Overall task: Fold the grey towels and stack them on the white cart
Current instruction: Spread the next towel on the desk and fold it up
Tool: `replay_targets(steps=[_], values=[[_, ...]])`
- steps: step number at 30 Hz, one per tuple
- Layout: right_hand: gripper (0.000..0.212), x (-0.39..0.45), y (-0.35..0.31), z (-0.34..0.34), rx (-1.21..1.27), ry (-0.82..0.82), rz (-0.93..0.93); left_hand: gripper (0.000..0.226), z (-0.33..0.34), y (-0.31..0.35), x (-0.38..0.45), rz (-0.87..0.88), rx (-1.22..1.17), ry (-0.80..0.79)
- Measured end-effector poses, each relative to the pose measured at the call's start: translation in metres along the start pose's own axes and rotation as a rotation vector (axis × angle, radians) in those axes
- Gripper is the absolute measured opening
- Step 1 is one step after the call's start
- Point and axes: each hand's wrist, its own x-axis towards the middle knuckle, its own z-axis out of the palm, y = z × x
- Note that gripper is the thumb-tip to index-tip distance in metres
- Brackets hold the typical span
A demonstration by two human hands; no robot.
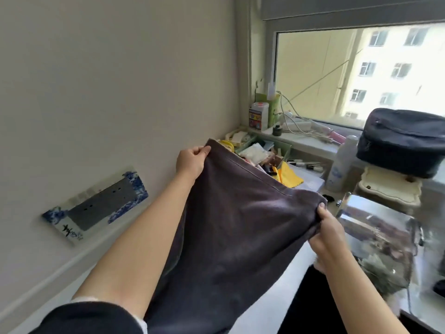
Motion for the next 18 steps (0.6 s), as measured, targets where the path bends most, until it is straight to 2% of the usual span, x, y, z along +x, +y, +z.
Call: replay_targets(steps=[6, 12, 15, 18], values=[[0.019, 0.040, -0.047, -0.013, 0.000, 0.025, -0.136, 0.029, 0.074, 0.028, 0.052, -0.075, -0.098, -0.126], [0.026, 0.063, -0.082, -0.015, 0.038, 0.062, -0.220, 0.033, 0.127, 0.041, 0.086, -0.258, -0.341, -0.186], [0.035, 0.068, -0.086, -0.013, 0.018, 0.070, -0.223, 0.037, 0.139, 0.042, 0.088, -0.335, -0.442, -0.205], [0.032, 0.064, -0.081, -0.011, 0.004, 0.046, -0.187, 0.029, 0.145, 0.038, 0.078, -0.382, -0.463, -0.257]])
